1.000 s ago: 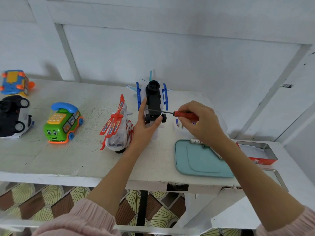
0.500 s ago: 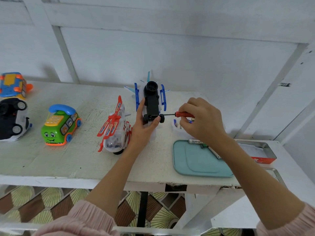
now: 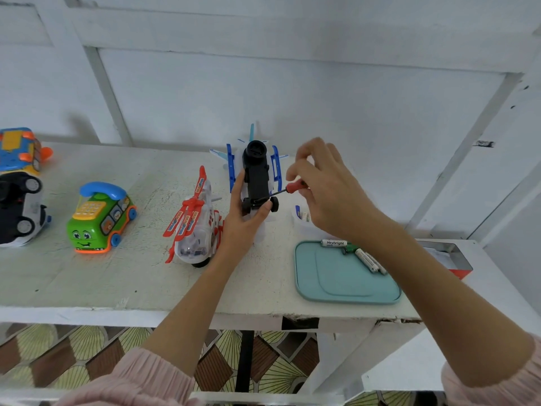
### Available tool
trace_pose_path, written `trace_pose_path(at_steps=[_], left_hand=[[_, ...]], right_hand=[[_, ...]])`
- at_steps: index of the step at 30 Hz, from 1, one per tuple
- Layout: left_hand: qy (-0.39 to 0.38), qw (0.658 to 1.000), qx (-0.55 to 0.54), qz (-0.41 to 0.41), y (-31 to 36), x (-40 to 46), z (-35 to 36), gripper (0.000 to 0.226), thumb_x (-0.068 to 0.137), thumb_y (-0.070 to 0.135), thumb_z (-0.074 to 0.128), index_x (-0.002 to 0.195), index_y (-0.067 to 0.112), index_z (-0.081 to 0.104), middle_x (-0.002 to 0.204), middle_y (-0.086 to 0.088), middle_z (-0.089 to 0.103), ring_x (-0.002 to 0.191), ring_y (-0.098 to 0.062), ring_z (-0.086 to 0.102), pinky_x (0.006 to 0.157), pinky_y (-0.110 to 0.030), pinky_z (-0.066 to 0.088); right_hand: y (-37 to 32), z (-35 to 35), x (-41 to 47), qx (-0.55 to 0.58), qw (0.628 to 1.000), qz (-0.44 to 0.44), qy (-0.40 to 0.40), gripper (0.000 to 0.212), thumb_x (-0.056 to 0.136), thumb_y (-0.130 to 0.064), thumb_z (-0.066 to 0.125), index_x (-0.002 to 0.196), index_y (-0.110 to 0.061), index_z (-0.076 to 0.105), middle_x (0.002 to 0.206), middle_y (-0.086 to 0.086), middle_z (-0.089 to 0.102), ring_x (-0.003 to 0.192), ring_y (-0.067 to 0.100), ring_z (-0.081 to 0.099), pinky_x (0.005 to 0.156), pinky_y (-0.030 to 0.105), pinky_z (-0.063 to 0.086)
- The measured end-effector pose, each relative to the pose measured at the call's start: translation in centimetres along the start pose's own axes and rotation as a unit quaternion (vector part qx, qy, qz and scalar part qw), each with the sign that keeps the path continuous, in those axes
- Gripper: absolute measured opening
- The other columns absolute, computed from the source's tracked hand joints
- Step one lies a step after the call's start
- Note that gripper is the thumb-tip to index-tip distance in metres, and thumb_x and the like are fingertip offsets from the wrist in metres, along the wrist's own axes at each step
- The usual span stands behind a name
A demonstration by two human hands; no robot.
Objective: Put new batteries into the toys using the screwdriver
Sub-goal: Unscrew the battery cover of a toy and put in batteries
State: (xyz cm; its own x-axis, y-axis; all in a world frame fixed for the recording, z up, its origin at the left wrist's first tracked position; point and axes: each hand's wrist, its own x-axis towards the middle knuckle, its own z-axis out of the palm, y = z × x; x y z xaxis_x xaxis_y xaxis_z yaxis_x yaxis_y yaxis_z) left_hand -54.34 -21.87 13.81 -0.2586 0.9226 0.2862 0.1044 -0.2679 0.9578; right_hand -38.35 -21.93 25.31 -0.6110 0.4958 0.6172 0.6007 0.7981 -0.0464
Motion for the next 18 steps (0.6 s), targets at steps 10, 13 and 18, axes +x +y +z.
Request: trace_pose_path(at_steps=[10, 13, 18], left_hand=[[0.003, 1.000, -0.012, 0.007, -0.1, 0.2, 0.1, 0.071, 0.092, 0.013, 0.059, 0.148, 0.030, 0.018, 0.124, 0.024, 0.045, 0.101, 0.013, 0.057, 0.084, -0.007, 0.045], [0.018, 1.000, -0.017, 0.006, -0.2, 0.1, -0.1, 0.068, 0.093, 0.015, 0.058, 0.145, 0.035, 0.019, 0.120, 0.027, 0.049, 0.101, 0.013, 0.057, 0.080, -0.005, 0.044], [0.029, 0.999, -0.016, 0.006, 0.1, 0.1, -0.1, 0.067, 0.093, 0.014, 0.057, 0.144, 0.036, 0.018, 0.117, 0.031, 0.045, 0.094, 0.023, 0.053, 0.074, 0.001, 0.041]], right_hand=[[-0.6, -0.2, 2.8, 0.046, 0.994, -0.096, 0.006, 0.031, 0.062, 0.025, 0.060, 0.073, -0.004, 0.057, 0.077, 0.010, 0.057, 0.077, 0.018, 0.042, 0.065, 0.023, 0.033], [-0.6, -0.1, 3.0, 0.009, 0.997, -0.083, 0.002, 0.023, 0.064, 0.018, 0.066, 0.073, -0.002, 0.060, 0.073, 0.011, 0.058, 0.066, 0.026, 0.052, 0.057, 0.024, 0.038], [-1.3, -1.5, 3.3, -0.140, 0.979, 0.057, -0.136, 0.040, 0.099, -0.042, 0.031, 0.101, -0.010, 0.054, 0.085, 0.002, 0.054, 0.073, 0.023, 0.048, 0.054, 0.027, 0.033]])
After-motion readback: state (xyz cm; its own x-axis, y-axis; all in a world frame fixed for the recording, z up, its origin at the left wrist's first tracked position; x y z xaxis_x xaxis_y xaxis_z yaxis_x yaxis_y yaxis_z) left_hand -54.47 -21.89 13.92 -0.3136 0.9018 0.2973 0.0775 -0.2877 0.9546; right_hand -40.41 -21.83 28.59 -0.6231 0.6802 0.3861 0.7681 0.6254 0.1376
